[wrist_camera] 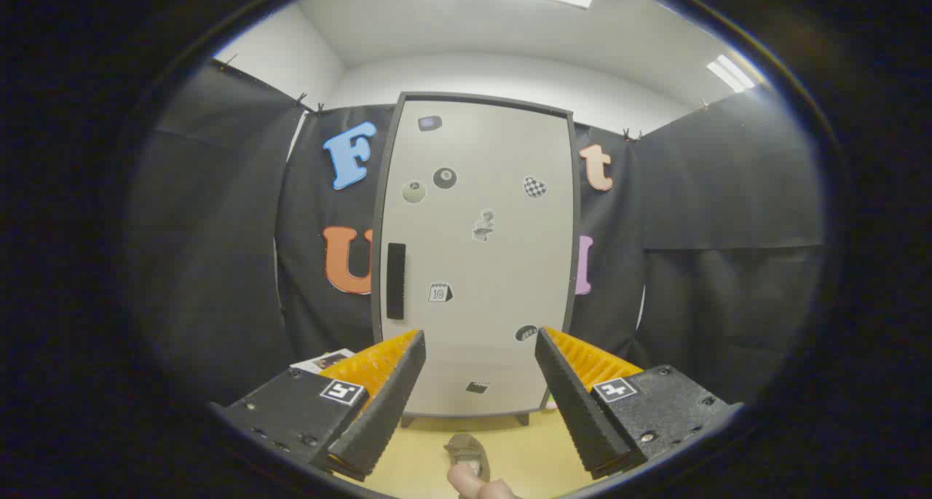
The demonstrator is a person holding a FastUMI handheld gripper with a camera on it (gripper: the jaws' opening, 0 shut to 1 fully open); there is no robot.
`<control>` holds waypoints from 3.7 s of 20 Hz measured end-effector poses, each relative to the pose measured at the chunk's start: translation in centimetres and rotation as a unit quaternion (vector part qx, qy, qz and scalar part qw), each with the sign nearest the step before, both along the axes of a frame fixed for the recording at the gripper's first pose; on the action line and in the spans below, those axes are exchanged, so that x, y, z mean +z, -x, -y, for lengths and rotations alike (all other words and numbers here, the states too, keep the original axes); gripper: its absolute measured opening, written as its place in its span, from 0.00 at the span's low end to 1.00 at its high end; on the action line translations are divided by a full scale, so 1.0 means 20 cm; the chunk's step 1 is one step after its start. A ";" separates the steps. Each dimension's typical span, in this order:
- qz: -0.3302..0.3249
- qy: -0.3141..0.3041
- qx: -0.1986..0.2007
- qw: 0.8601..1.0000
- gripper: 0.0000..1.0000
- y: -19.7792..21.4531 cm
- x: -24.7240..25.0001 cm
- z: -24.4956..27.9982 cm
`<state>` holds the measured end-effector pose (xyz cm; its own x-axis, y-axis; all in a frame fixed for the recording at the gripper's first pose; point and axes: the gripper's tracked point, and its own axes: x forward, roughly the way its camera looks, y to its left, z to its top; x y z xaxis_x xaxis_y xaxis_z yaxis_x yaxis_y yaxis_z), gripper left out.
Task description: Open the shoe cabinet door, grab the shoes and put them into the shoe cabinet, then close the shoe cabinet door.
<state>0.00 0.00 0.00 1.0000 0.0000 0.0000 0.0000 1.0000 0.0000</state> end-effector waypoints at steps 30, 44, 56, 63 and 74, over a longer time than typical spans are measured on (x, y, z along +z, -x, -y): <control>0.036 -0.018 0.042 0.998 0.99 -0.48 0.17 -0.20; -0.013 -0.014 0.072 0.997 0.99 -1.06 0.04 -0.64; -0.066 -0.044 0.097 0.992 0.34 -1.21 -0.13 -0.70; -0.077 -0.060 0.133 0.986 0.29 -1.12 -0.13 -0.67; -0.073 -0.064 0.190 0.977 0.29 -0.79 -0.12 -0.56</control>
<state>15.89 11.21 -2.41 0.9171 0.3806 -0.1189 -0.3618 0.9196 0.1529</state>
